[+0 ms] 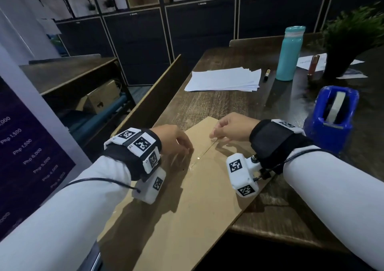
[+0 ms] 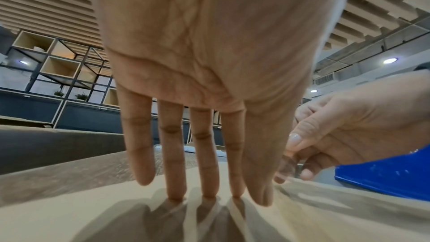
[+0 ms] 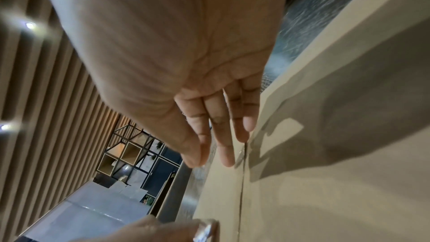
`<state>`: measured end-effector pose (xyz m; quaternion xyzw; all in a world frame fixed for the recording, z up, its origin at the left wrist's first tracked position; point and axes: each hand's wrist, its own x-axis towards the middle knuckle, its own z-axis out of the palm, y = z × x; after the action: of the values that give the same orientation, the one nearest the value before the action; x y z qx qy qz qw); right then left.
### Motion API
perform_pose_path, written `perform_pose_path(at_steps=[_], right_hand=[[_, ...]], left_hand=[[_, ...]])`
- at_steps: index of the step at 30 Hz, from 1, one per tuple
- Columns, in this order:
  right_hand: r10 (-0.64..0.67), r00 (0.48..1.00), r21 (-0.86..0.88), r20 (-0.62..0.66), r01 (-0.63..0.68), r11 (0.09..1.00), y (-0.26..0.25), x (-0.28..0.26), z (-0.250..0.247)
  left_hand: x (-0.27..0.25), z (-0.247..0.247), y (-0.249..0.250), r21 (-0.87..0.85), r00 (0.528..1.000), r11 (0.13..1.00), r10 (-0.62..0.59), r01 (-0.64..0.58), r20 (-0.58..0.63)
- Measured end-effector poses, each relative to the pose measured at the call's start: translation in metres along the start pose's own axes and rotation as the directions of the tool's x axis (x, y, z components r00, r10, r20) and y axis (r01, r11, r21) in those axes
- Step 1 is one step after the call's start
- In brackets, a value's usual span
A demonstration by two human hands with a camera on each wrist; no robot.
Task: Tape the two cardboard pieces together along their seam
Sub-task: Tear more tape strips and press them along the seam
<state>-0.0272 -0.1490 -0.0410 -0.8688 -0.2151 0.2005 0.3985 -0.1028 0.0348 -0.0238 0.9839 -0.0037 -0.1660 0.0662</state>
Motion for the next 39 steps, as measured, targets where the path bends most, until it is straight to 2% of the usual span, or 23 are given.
perform_pose_path(at_steps=[5,16,39], right_hand=[[0.022,0.999,-0.088,0.042,-0.018,0.996,-0.005,0.002,0.0],[0.125,0.985,-0.124,0.121,-0.11,0.986,-0.003,0.018,-0.005],[0.078,0.989,-0.157,0.127,-0.058,0.986,-0.009,0.018,-0.003]], left_hand=[[0.003,0.002,0.005,0.048,0.999,0.998,0.027,-0.028,0.033],[0.011,0.004,-0.001,0.015,1.0,1.0,0.021,-0.021,-0.007],[0.024,0.004,-0.004,-0.051,1.0,0.999,0.008,-0.009,-0.026]])
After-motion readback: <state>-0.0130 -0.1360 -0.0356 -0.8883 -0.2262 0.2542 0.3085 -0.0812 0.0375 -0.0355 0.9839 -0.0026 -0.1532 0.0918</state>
